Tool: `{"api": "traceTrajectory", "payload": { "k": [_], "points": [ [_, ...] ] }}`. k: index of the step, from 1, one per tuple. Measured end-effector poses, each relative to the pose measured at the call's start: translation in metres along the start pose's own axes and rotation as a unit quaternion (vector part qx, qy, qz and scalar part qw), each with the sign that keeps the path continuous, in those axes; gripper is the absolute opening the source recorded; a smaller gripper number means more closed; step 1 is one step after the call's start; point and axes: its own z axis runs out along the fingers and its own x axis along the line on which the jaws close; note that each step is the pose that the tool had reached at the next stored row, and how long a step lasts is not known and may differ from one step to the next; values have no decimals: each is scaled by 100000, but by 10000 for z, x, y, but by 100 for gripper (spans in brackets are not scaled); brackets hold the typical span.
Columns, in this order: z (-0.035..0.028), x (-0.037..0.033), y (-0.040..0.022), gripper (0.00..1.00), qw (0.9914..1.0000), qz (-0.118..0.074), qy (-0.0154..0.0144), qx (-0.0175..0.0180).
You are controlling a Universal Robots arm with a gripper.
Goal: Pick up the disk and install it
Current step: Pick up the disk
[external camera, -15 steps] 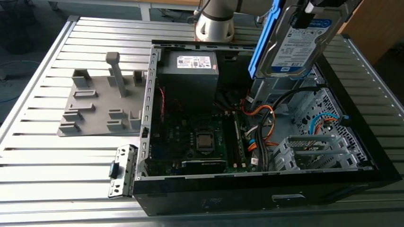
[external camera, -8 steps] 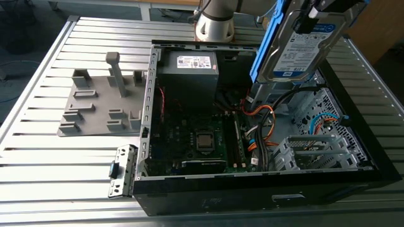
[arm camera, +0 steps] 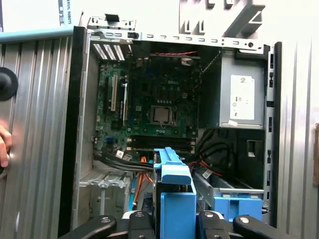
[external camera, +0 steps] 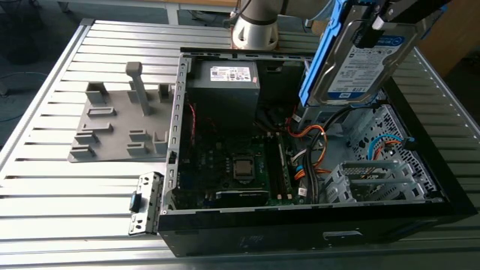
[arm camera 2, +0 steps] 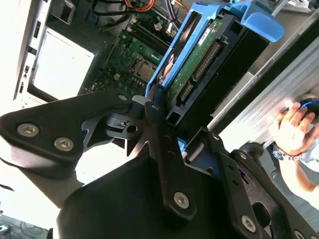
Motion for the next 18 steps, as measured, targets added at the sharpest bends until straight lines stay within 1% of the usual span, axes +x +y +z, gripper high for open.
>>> {"api": "traceTrajectory", "payload": {
  "k": [18],
  "points": [
    [-7, 230, 4, 36, 100000, 4, 49, -5]
  ]
}}
